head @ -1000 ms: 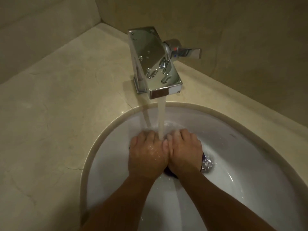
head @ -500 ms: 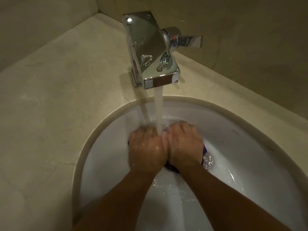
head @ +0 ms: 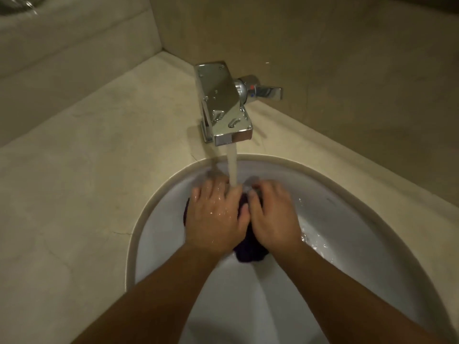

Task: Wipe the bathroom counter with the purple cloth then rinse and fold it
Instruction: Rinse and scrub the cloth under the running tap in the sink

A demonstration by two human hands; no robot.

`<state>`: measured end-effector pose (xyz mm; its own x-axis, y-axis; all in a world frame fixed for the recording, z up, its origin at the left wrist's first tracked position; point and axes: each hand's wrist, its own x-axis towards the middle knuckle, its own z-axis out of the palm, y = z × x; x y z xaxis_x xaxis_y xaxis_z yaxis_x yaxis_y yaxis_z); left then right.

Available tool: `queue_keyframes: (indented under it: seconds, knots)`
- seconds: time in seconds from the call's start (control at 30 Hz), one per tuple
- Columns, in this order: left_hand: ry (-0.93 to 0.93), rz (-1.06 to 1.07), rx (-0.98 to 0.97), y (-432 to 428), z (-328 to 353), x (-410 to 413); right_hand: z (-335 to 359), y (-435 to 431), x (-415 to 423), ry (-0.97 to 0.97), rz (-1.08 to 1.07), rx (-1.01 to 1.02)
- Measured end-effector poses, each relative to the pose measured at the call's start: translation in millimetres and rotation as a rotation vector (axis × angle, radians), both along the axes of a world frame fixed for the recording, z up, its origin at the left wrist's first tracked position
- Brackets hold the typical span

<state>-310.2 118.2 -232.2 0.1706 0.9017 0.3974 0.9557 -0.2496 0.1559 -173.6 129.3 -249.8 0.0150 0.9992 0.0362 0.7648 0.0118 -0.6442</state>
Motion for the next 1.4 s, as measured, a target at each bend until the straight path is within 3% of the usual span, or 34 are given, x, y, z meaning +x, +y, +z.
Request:
queue_keyframes:
  seconds: [0.13, 0.23, 0.33, 0.57, 0.77, 1.0, 1.13, 1.27, 1.4]
  knots:
    - [0.021, -0.131, -0.148, -9.3, -32.3, -2.0, -31.0, -18.8, 3.4, -0.111, 0.001, -0.052]
    - [0.038, -0.138, -0.063, -12.4, -52.4, -6.1, -40.0, -23.5, 0.0, -0.182, -0.066, 0.018]
    - [0.069, -0.090, -0.011, -10.9, -54.9, -2.0, -46.3, -15.8, -1.3, -0.227, -0.091, 0.053]
    - [0.137, 0.021, -0.114, -0.2, -47.8, 11.3, -45.5, 2.5, -0.1, -0.314, -0.095, 0.077]
    - [0.182, 0.068, -0.219, 13.3, -39.5, 22.4, -38.0, 11.0, -2.0, -0.363, -0.103, -0.106]
    - [0.115, 0.014, -0.158, 19.5, -45.1, 23.6, -41.6, 10.2, -1.4, -0.304, -0.099, -0.076]
    - [0.171, 0.025, -0.121, 6.9, -44.8, 13.7, -35.1, 5.0, 2.6, -0.123, -0.018, -0.034]
    - [0.030, 0.065, -0.058, 3.5, -10.7, -5.7, 6.4, -0.3, 1.5, 0.106, -0.013, 0.214]
    - [-0.037, 0.016, 0.011, 4.1, 18.4, -25.9, 31.8, -4.7, 2.5, 0.114, -0.003, 0.340]
